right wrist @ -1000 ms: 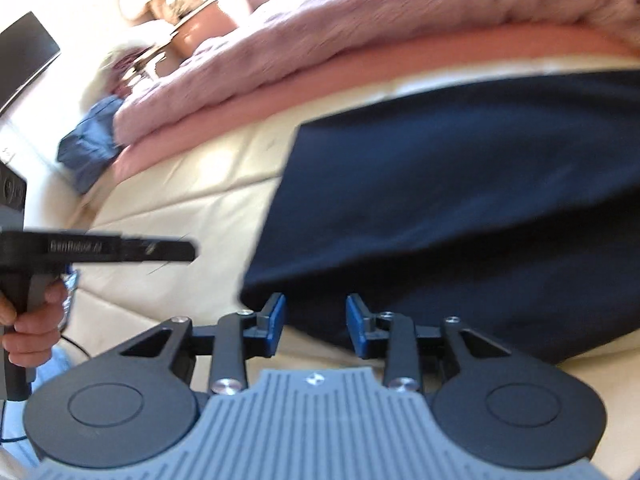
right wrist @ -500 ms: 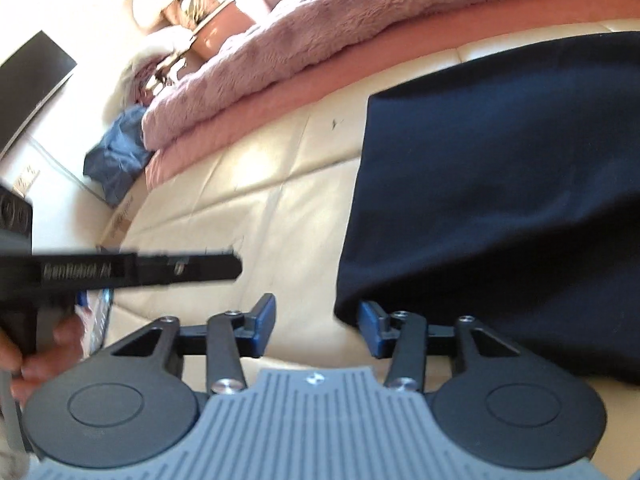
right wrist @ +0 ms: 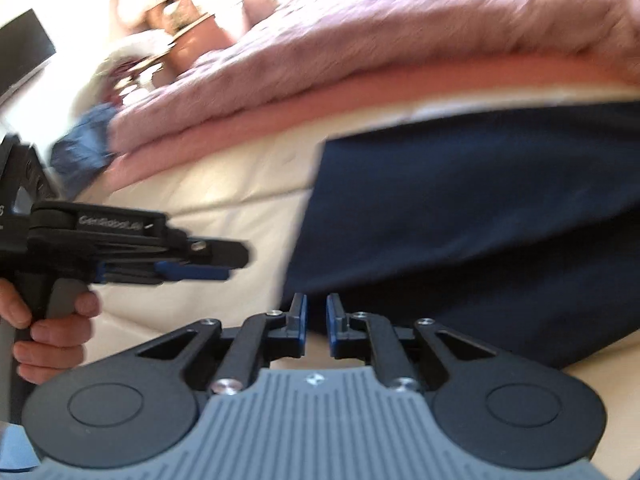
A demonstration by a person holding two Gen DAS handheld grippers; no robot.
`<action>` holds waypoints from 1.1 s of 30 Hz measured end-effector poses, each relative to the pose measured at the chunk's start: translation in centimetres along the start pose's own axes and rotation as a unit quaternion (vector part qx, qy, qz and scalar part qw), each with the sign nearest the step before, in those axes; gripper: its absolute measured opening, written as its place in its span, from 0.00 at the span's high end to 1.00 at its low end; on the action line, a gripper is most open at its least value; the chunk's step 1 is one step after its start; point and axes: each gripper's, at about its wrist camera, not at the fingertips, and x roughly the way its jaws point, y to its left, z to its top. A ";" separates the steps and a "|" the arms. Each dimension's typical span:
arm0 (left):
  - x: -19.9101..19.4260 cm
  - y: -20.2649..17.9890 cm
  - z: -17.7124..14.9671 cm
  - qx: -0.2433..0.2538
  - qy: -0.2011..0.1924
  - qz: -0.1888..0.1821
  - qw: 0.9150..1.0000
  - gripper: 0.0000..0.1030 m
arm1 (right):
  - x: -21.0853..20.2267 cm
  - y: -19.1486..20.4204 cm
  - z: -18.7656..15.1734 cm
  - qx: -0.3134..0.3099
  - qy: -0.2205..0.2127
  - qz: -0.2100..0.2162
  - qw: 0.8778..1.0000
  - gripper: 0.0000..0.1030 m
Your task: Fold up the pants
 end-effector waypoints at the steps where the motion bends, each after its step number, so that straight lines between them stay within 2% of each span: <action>1: 0.6 0.0 0.5 -0.008 -0.002 -0.003 1.000 0.56 | -0.6 -0.7 0.4 -0.002 -0.010 -0.021 1.000 0.94; 7: 4.0 0.3 2.3 -0.030 0.005 -0.002 1.000 0.56 | -1.3 -5.3 2.7 0.015 -0.045 -0.093 0.995 0.94; 12: 5.3 1.4 2.8 -0.040 0.001 -0.027 0.999 0.56 | -0.9 -7.7 3.0 0.035 -0.065 -0.091 0.993 0.94; 17: 6.2 1.6 3.1 -0.048 -0.010 -0.054 0.997 0.57 | 0.0 -9.1 2.9 0.047 -0.065 -0.087 0.993 0.93; 18: 6.3 1.6 3.0 -0.050 -0.013 -0.054 0.997 0.59 | 0.2 -9.3 2.9 0.049 -0.063 -0.089 0.993 0.93; 20: 6.4 1.6 3.0 -0.056 -0.017 -0.040 0.997 0.82 | 0.5 -9.6 2.6 0.054 -0.054 -0.093 0.993 0.93; 22: 6.2 1.7 2.8 -0.065 -0.019 -0.040 0.997 0.91 | 1.2 -9.6 2.4 0.058 -0.044 -0.097 0.993 0.94; 24: 5.9 1.7 2.9 -0.083 -0.017 -0.036 0.996 0.92 | 1.5 -9.7 2.2 0.057 -0.045 -0.099 0.992 0.95; 28: 4.3 2.0 2.7 -0.080 -0.014 -0.011 0.997 0.93 | 1.8 -8.8 2.4 0.040 -0.026 -0.103 0.994 0.95; 33: 0.0 5.1 2.2 -0.084 -0.004 0.023 0.996 0.93 | 2.6 -5.6 1.8 0.018 0.013 -0.071 0.997 0.95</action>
